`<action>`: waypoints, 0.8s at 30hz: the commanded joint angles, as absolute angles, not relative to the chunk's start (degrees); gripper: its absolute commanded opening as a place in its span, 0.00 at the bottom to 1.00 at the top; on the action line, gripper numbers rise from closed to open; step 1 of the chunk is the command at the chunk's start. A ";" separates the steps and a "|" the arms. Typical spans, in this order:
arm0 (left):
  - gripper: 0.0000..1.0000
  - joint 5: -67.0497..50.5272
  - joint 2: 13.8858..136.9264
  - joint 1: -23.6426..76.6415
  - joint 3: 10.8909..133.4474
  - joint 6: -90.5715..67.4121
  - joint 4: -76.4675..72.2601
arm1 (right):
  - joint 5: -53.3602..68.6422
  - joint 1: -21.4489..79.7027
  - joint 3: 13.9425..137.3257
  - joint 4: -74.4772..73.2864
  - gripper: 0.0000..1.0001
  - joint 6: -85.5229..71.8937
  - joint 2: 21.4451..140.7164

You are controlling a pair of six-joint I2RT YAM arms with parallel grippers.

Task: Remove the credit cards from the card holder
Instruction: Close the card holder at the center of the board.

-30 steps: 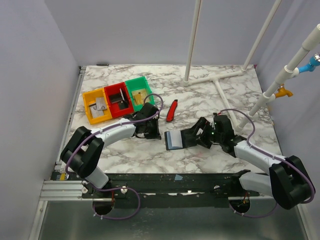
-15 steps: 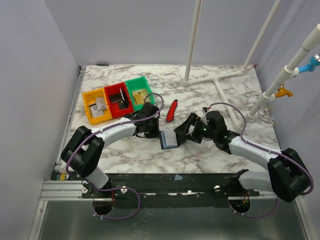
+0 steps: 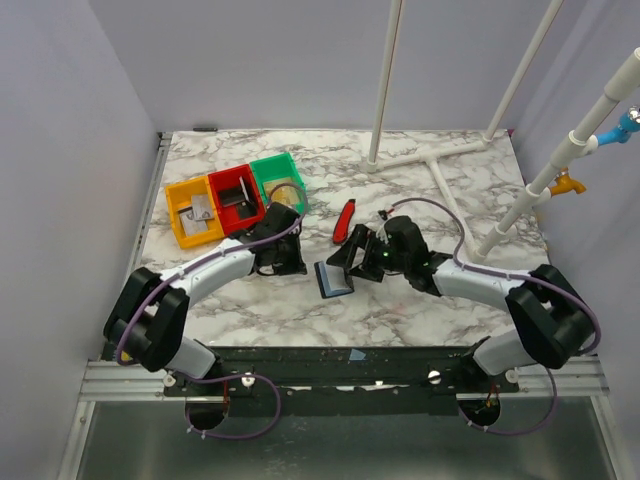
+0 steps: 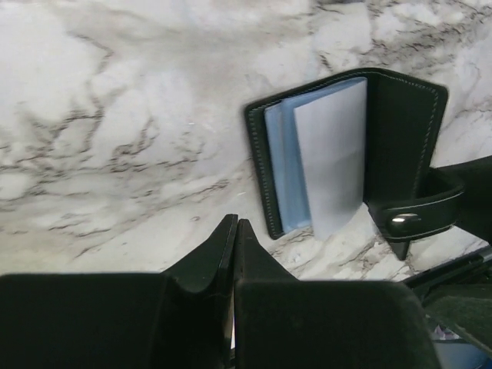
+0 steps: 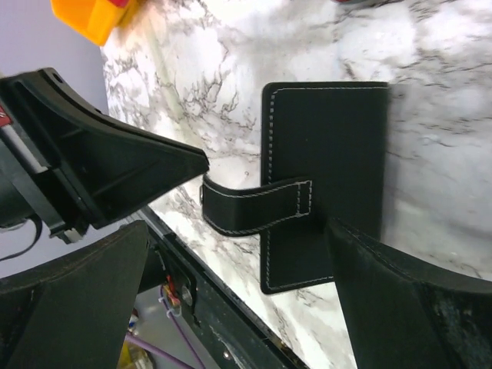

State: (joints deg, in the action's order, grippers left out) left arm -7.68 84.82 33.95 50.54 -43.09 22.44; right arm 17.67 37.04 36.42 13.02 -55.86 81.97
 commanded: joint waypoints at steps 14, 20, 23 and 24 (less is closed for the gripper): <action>0.00 -5.89 77.50 28.92 44.59 -41.35 23.39 | 13.67 44.84 44.25 15.11 1.00 -53.30 98.95; 0.00 -6.50 76.83 28.89 45.87 -41.09 23.67 | 13.89 44.86 43.57 14.21 1.00 -53.45 99.11; 0.00 -6.76 76.09 28.92 46.70 -40.84 24.22 | 13.65 44.84 44.97 12.33 1.00 -52.79 96.39; 0.00 -6.84 75.64 28.92 47.01 -40.79 24.38 | 13.59 44.85 45.31 11.81 1.00 -52.68 95.19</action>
State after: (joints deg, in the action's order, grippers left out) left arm -6.61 78.41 29.19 44.93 -41.76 23.66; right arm 16.23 44.58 44.75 17.52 -54.41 97.38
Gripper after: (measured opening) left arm 0.008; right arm 0.998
